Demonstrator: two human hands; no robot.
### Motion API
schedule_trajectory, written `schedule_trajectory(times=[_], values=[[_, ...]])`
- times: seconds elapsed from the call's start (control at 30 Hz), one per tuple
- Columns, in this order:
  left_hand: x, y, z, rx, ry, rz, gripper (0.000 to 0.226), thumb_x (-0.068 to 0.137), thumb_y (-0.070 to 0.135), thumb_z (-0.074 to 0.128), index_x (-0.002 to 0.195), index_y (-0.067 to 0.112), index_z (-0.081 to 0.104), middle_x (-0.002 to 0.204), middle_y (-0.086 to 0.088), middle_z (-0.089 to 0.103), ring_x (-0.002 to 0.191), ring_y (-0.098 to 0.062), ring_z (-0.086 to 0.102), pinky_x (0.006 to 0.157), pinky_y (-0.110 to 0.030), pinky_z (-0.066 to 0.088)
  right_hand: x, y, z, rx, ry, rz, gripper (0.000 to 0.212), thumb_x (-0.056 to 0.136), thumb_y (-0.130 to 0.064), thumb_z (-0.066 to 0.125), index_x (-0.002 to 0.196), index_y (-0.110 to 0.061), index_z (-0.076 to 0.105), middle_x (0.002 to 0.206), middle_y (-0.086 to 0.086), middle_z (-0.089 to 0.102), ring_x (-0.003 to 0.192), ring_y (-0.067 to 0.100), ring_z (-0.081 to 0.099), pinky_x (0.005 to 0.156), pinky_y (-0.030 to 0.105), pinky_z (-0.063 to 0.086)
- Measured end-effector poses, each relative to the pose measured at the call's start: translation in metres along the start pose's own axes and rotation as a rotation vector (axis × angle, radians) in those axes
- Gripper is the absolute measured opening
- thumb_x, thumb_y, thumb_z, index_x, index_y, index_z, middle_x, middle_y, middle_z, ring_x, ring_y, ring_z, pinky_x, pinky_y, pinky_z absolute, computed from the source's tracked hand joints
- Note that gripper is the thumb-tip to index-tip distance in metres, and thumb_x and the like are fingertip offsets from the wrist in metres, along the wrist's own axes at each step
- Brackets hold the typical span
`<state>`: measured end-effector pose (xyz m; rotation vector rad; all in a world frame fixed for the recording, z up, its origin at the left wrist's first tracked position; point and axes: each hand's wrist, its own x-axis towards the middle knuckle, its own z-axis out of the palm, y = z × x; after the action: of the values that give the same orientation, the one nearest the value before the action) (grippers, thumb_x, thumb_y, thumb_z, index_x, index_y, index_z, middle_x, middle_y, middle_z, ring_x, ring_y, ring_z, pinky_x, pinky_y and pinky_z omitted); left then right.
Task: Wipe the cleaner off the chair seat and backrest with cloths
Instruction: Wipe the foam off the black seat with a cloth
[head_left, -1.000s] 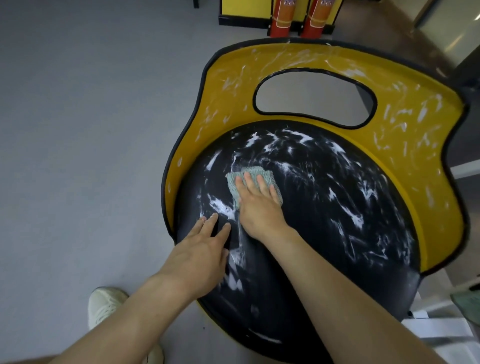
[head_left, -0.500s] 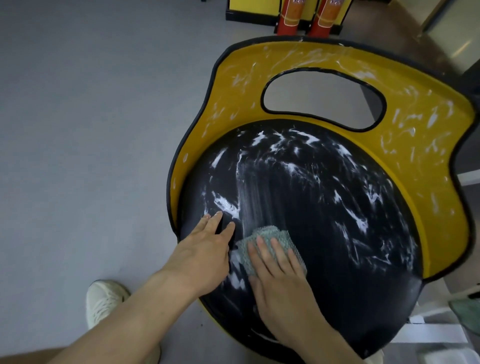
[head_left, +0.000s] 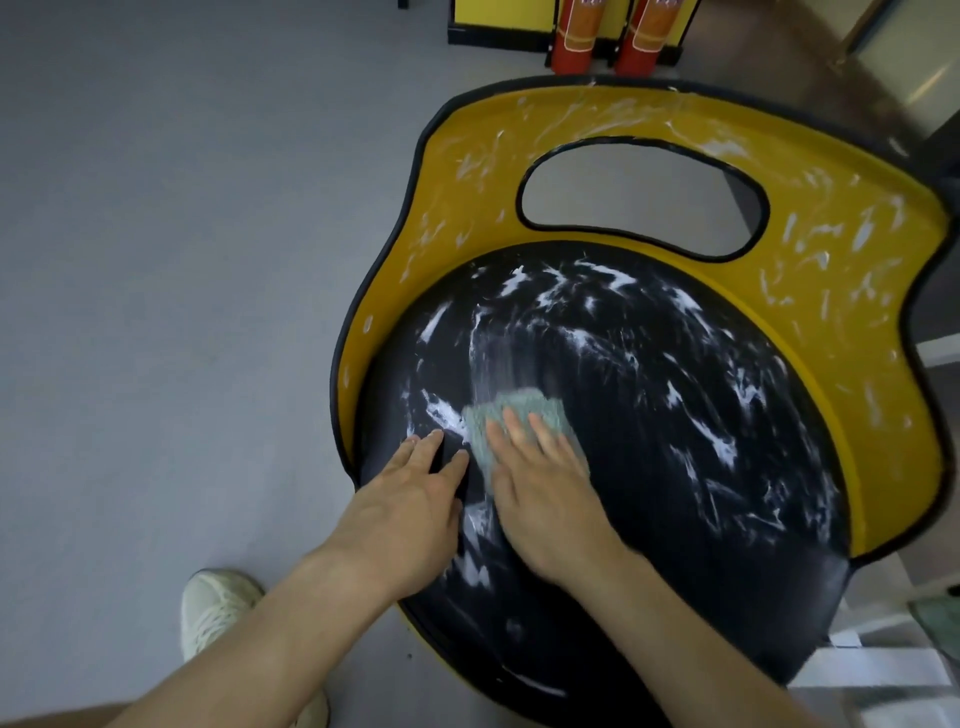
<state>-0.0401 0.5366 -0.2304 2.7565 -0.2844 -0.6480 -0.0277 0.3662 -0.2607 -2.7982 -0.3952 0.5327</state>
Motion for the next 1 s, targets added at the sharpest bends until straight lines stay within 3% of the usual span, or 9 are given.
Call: schedule_trajectory(times=[0.07, 0.13, 0.17, 0.27, 0.37, 0.43, 0.67, 0.9, 1.0], values=[[-0.001, 0.0, 0.001, -0.017, 0.002, -0.003, 0.059, 0.109, 0.034, 0.032, 0.162, 0.029, 0.008, 0.169, -0.002, -0.004, 0.156, -0.023, -0.003, 0.123, -0.03, 0.004, -0.045, -0.004, 0.019, -0.061, -0.002, -0.01, 0.066, 0.099, -0.042, 0.004, 0.161, -0.024, 0.016, 0.168, -0.004, 0.007, 0.155, 0.019, 0.002, 0.126, 0.037, 0.004], [-0.003, -0.002, 0.003, -0.027, 0.001, 0.002, 0.058, 0.109, 0.034, 0.031, 0.162, 0.03, 0.007, 0.169, 0.0, -0.007, 0.156, -0.022, -0.005, 0.122, -0.028, 0.002, -0.073, -0.007, 0.038, -0.075, 0.015, 0.001, 0.056, 0.104, -0.035, 0.019, 0.152, -0.021, 0.042, 0.159, -0.001, 0.038, 0.148, 0.023, 0.032, 0.115, 0.04, 0.023], [-0.003, -0.003, 0.003, -0.028, 0.0, 0.004, 0.058, 0.109, 0.034, 0.03, 0.162, 0.03, 0.006, 0.169, 0.001, -0.008, 0.156, -0.021, -0.006, 0.122, -0.028, 0.001, -0.079, -0.007, 0.043, -0.069, 0.012, 0.017, 0.054, 0.106, -0.035, 0.017, 0.149, -0.02, 0.047, 0.156, -0.002, 0.044, 0.145, 0.023, 0.039, 0.111, 0.041, 0.027], [-0.003, -0.004, 0.002, -0.027, 0.001, 0.009, 0.058, 0.109, 0.033, 0.029, 0.162, 0.03, 0.005, 0.169, 0.002, -0.01, 0.156, -0.02, -0.007, 0.122, -0.027, 0.0, -0.063, 0.002, 0.04, -0.119, -0.01, 0.006, 0.055, 0.108, -0.039, 0.009, 0.155, -0.025, 0.034, 0.16, -0.005, 0.035, 0.15, 0.022, 0.028, 0.113, 0.042, 0.022], [-0.001, -0.001, 0.002, -0.015, 0.0, -0.001, 0.06, 0.108, 0.032, 0.032, 0.162, 0.029, 0.005, 0.169, -0.001, -0.008, 0.156, -0.023, -0.006, 0.123, -0.03, 0.001, -0.017, 0.011, 0.016, -0.1, 0.005, -0.058, 0.059, 0.102, -0.043, -0.008, 0.159, -0.032, -0.001, 0.167, -0.011, -0.005, 0.154, 0.015, -0.01, 0.123, 0.04, 0.0], [-0.002, 0.002, 0.002, 0.018, -0.002, -0.009, 0.061, 0.108, 0.032, 0.032, 0.162, 0.027, 0.004, 0.169, -0.003, -0.008, 0.156, -0.025, -0.005, 0.125, -0.033, 0.003, 0.027, 0.013, -0.004, -0.043, 0.003, -0.011, 0.055, 0.104, -0.043, -0.003, 0.158, -0.034, -0.011, 0.165, -0.013, -0.018, 0.151, 0.012, -0.023, 0.125, 0.041, -0.009], [-0.002, 0.007, -0.001, 0.06, -0.038, -0.033, 0.06, 0.108, 0.035, 0.028, 0.162, 0.027, 0.003, 0.169, -0.004, -0.008, 0.156, -0.026, -0.006, 0.127, -0.037, 0.007, 0.129, 0.008, -0.04, -0.069, -0.039, 0.068, 0.057, 0.107, -0.035, 0.013, 0.161, -0.029, -0.004, 0.168, -0.005, -0.012, 0.154, 0.02, -0.014, 0.125, 0.043, -0.008], [0.0, 0.005, -0.002, 0.043, -0.04, -0.028, 0.062, 0.108, 0.032, 0.034, 0.162, 0.028, 0.004, 0.169, -0.004, -0.005, 0.156, -0.025, -0.003, 0.124, -0.033, 0.007, 0.034, 0.003, -0.018, -0.016, -0.041, 0.007, 0.058, 0.106, -0.033, 0.015, 0.161, -0.028, 0.0, 0.167, -0.007, -0.009, 0.154, 0.017, -0.012, 0.126, 0.04, -0.004], [-0.001, 0.004, -0.001, 0.019, -0.032, -0.021, 0.062, 0.108, 0.03, 0.035, 0.162, 0.029, 0.004, 0.169, -0.002, -0.007, 0.156, -0.023, -0.005, 0.124, -0.031, 0.006, -0.032, 0.0, 0.014, -0.132, -0.003, 0.015, 0.066, 0.094, -0.03, 0.021, 0.159, -0.021, 0.026, 0.165, -0.001, 0.019, 0.153, 0.027, 0.021, 0.123, 0.044, 0.021]])
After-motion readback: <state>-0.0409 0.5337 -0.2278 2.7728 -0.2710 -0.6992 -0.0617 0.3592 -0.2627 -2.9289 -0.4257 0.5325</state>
